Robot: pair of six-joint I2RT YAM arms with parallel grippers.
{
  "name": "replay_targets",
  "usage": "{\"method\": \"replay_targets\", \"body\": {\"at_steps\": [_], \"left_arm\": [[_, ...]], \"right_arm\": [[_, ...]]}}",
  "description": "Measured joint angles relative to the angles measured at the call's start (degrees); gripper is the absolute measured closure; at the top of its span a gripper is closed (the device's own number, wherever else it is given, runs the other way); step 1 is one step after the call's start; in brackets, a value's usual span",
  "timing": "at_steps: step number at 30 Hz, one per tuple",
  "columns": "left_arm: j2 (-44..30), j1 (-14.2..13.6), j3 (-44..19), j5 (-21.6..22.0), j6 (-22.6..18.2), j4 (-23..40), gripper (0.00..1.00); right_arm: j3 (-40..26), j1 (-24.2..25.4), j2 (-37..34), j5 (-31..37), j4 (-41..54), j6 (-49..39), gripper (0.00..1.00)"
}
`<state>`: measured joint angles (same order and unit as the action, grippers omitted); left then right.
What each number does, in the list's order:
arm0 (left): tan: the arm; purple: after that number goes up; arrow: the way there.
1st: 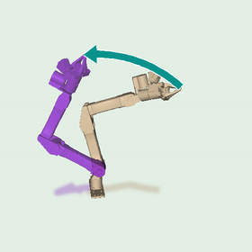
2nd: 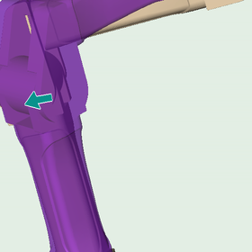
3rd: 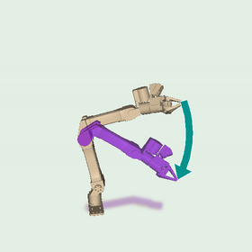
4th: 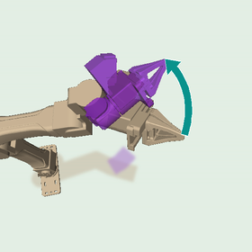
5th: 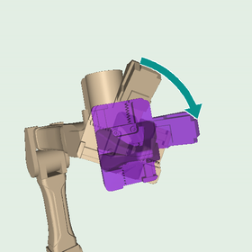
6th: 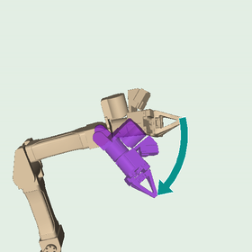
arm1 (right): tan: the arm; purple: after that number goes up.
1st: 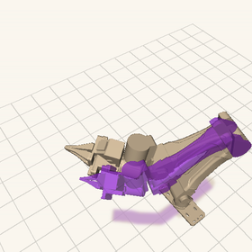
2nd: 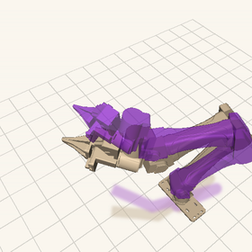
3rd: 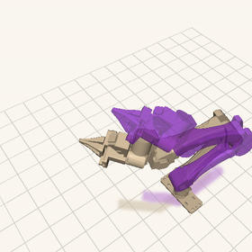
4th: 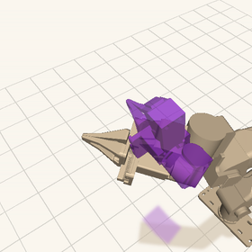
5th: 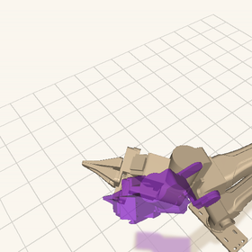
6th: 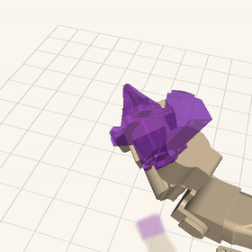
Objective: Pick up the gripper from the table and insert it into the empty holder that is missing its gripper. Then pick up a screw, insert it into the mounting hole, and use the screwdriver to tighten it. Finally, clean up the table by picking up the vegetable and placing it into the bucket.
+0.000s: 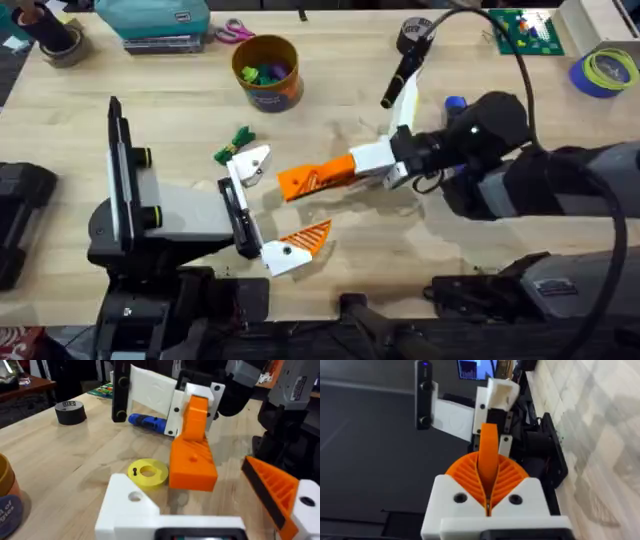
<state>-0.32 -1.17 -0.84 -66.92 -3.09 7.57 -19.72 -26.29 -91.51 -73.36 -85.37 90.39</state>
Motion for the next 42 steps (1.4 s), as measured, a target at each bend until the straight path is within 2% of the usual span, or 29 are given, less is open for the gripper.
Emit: {"method": "replay_targets", "body": {"at_steps": [16,42], "left_arm": [[0.0,0.0,0.0,0.0,0.0,0.0,0.015],[0.0,0.0,0.0,0.0,0.0,0.0,0.015]], "right_arm": [[-7.2,-2.3,-6.3,0.0,-0.6,1.8,0.993],[-7.5,-2.3,-6.4,0.4,-0.4,2.4,0.993]]}}
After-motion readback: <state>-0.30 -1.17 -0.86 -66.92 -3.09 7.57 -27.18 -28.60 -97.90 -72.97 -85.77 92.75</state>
